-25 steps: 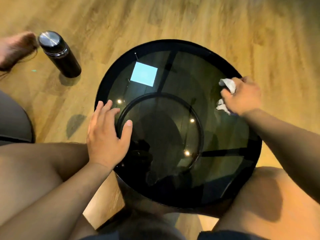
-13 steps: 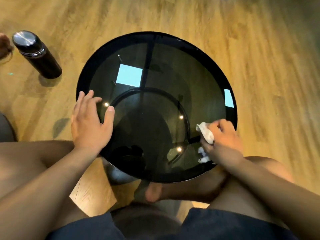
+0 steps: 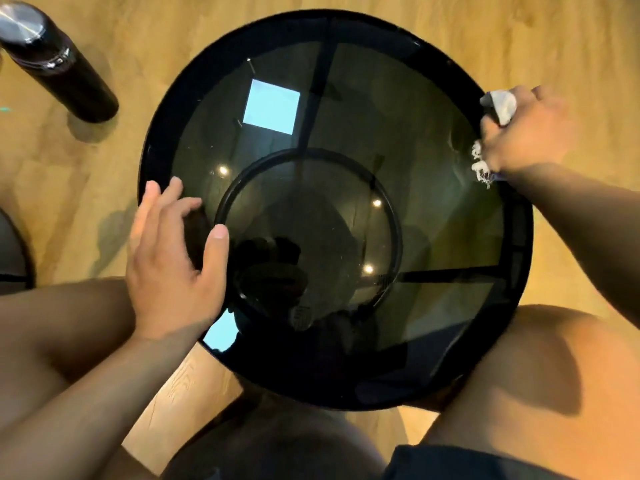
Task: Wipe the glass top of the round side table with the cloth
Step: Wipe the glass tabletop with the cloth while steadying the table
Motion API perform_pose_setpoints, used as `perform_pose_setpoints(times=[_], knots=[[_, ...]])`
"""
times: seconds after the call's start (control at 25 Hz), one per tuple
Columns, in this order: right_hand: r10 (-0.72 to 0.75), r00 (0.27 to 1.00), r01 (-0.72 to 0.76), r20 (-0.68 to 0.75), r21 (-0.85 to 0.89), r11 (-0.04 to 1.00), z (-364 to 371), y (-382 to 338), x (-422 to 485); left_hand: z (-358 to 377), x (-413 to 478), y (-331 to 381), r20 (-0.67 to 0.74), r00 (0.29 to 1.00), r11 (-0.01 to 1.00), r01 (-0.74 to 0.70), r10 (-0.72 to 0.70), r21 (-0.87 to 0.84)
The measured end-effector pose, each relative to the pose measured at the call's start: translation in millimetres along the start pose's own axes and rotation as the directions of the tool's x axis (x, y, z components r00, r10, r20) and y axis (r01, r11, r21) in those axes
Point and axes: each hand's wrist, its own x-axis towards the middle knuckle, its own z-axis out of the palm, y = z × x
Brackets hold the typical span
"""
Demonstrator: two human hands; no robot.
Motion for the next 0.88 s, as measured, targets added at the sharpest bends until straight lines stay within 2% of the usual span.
perform_pose_setpoints(times=[0.16,0.44,0.52,0.64,0.72,0.88], knots=[[0.284,0.959,-0.271,-0.022,0.23,0.935,-3.3,3.7,-25.5,-0.6,0.8,3.3,0.014,1.0,1.0,-0.003,0.002,0.018],[0.411,0.9,-0.436,0.148,0.325,0.839,-37.9,-17.8,-164.5,1.0,0.5,-0.4,-0.001,1.0,0.999,-0.024,0.024,0.036],[0.336,0.931,-0.364,0.141,0.36,0.859,-51.6,-45.5,-221.5,0.8,0.5,-0.8,0.001,1.0,0.999,-0.011,0.011,0.043],[0.055,0.996,-0.081,0.074,0.423,0.903,-74.6,-95.7,-296.5,-0.2,0.1,0.4,0.011,1.0,0.998,-0.008,0.007,0.054],[-0.103,0.994,0.078,0.034,0.439,0.895,-76.7,-106.7,-307.9,-0.4,-0.3,0.6,0.008,1.0,0.999,-0.009,0.008,0.054],[-0.3,0.952,0.292,-0.057,0.455,0.841,-67.8,-100.3,-287.0,-0.3,-2.0,2.3,0.013,1.0,0.998,0.008,-0.009,0.059]])
